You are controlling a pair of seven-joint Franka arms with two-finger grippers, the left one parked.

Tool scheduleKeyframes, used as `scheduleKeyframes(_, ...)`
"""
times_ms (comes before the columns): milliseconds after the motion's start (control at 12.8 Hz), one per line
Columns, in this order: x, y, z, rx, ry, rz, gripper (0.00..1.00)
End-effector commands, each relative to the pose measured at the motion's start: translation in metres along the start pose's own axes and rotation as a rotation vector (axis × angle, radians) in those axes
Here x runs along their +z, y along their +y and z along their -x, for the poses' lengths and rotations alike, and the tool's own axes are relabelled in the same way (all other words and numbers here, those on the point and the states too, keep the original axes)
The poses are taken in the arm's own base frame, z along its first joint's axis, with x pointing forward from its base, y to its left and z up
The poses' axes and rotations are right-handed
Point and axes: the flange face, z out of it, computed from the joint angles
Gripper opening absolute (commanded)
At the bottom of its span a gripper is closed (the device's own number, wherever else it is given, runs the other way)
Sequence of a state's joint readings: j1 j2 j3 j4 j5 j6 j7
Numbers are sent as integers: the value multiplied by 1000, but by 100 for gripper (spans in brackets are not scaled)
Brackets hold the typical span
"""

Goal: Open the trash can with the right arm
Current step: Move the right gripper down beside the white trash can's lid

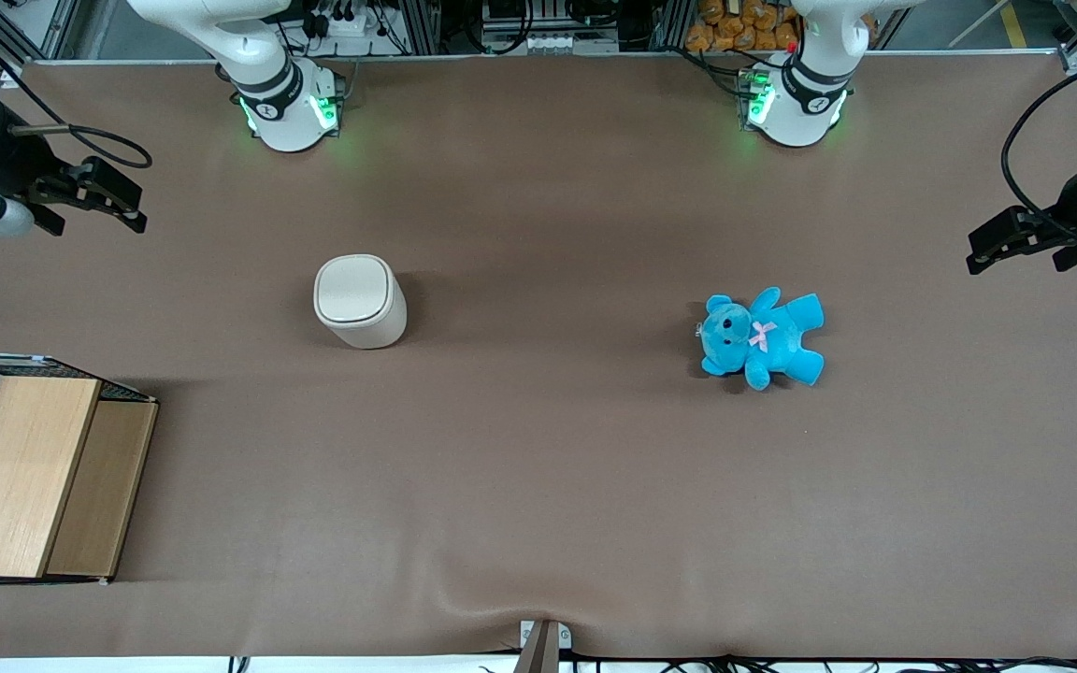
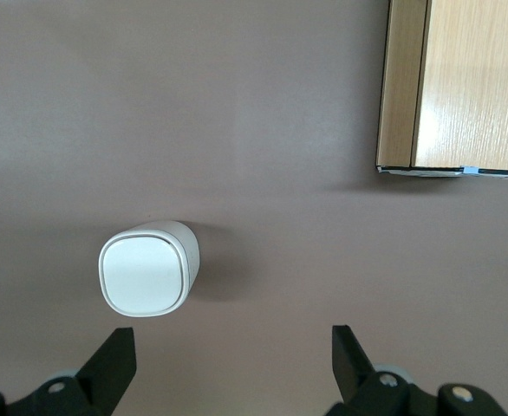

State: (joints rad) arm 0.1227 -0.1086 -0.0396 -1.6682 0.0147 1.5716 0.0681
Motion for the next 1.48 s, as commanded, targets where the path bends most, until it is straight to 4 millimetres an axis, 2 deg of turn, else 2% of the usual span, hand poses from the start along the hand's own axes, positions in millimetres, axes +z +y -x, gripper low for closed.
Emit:
scheduleKeyframes(0, -6, 1, 8, -4, 8, 0, 100)
scheduleKeyframes(312, -3, -1, 6, -2, 2, -4, 100)
scheduleKeyframes(469, 10, -21, 7, -36, -25, 0, 100)
scheduleKeyframes(547, 17, -39, 8, -60, -31, 7, 100)
scheduleKeyframes(625, 30, -44, 6, -57, -42, 9, 100)
scheduleKeyframes(703, 48, -50, 4, -53, -45, 11, 92)
scheduleKeyframes(781, 68, -61, 4, -70, -45, 13, 71)
scheduleKeyframes(938, 107, -72, 7, -49, -52, 20, 33)
scheduleKeyframes(1016, 127, -84, 11, -13, -50, 24, 18)
scheduleKeyframes(1094, 146, -98, 16, 10, -49, 28, 8)
scheduleKeyframes(1172, 165, -105, 18, 18, -50, 30, 6)
scheduleKeyframes(1328, 203, -103, 20, 22, -54, 28, 0)
scheduleKeyframes(1406, 222, -102, 23, 21, -48, 26, 0)
